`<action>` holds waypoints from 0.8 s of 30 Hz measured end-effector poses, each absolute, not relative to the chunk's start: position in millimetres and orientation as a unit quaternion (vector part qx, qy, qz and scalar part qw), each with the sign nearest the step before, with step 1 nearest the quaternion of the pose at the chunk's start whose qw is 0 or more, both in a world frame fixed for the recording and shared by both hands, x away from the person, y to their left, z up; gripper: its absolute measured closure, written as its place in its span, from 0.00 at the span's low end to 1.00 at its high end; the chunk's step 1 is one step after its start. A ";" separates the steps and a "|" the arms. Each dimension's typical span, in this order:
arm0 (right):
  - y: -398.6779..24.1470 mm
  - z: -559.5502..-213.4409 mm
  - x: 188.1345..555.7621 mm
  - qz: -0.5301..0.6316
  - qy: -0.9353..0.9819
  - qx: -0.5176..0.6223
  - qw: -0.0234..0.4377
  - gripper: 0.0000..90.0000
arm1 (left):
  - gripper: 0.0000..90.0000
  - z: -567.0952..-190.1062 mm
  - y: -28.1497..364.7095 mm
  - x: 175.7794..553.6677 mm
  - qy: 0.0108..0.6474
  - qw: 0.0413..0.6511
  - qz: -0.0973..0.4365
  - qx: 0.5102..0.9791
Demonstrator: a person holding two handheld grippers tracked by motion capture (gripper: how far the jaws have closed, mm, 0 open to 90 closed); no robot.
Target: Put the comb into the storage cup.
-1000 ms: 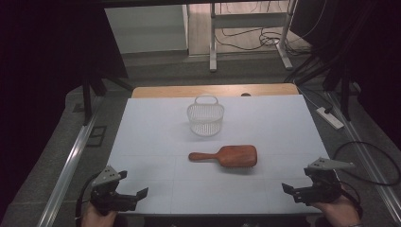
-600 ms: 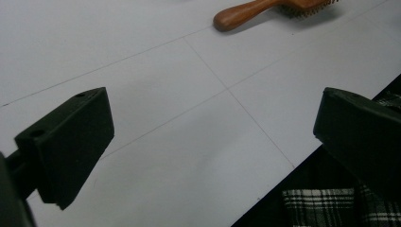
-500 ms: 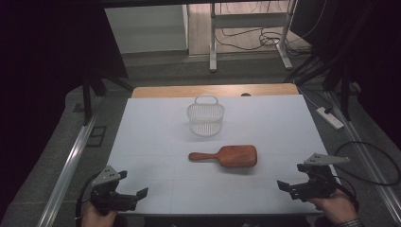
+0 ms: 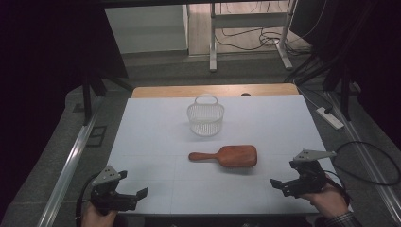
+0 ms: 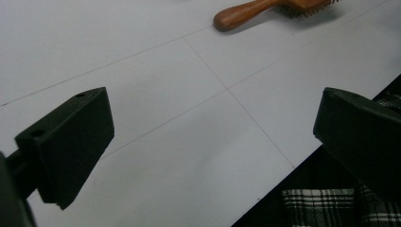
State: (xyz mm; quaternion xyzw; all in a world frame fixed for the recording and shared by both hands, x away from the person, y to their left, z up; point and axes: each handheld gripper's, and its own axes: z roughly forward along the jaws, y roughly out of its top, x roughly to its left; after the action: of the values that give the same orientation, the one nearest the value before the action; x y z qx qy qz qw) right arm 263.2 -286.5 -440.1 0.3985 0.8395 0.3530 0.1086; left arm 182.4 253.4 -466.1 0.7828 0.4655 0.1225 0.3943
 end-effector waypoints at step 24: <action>-251.9 -439.3 287.2 0.343 0.861 0.362 0.102 0.00 | 0.01 -466.3 253.6 182.6 0.465 0.395 0.122 0.783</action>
State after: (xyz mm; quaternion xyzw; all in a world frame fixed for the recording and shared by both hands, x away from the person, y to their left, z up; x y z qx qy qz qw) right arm 287.2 -251.9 -439.3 0.3622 0.8608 0.3426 0.1019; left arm 182.6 253.6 -466.3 0.7830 0.4646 0.1216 0.3952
